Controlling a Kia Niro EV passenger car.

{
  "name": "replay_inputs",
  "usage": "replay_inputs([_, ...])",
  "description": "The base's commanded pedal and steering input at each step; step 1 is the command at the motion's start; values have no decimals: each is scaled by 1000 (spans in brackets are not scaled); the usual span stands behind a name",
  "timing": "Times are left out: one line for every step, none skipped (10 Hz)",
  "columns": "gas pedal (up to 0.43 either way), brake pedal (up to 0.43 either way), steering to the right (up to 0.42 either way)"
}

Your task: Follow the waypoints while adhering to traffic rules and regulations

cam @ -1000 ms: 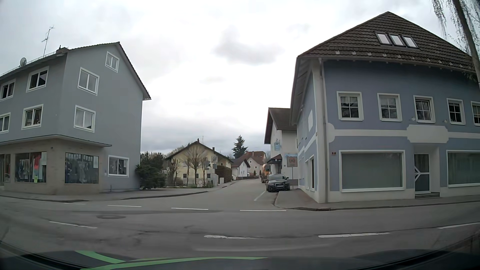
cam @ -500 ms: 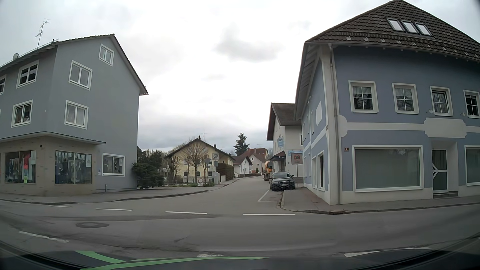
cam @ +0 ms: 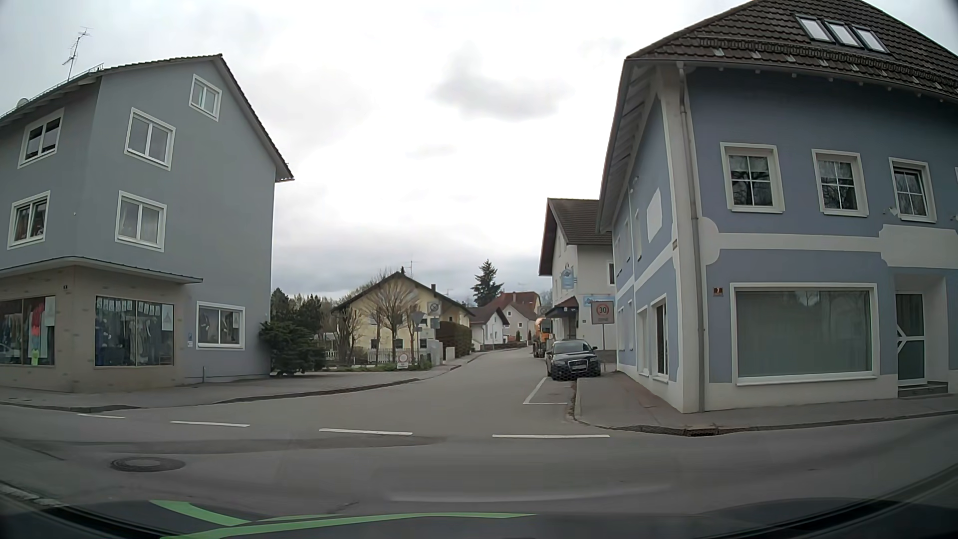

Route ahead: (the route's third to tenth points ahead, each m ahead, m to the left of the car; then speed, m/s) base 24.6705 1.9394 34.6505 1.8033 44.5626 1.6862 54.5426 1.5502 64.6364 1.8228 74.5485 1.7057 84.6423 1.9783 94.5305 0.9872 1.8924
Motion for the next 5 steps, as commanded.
replay_inputs([0,171,-57])
replay_inputs([0,171,-64])
replay_inputs([0,177,-72])
replay_inputs([0,177,-76])
replay_inputs([0,177,-77])
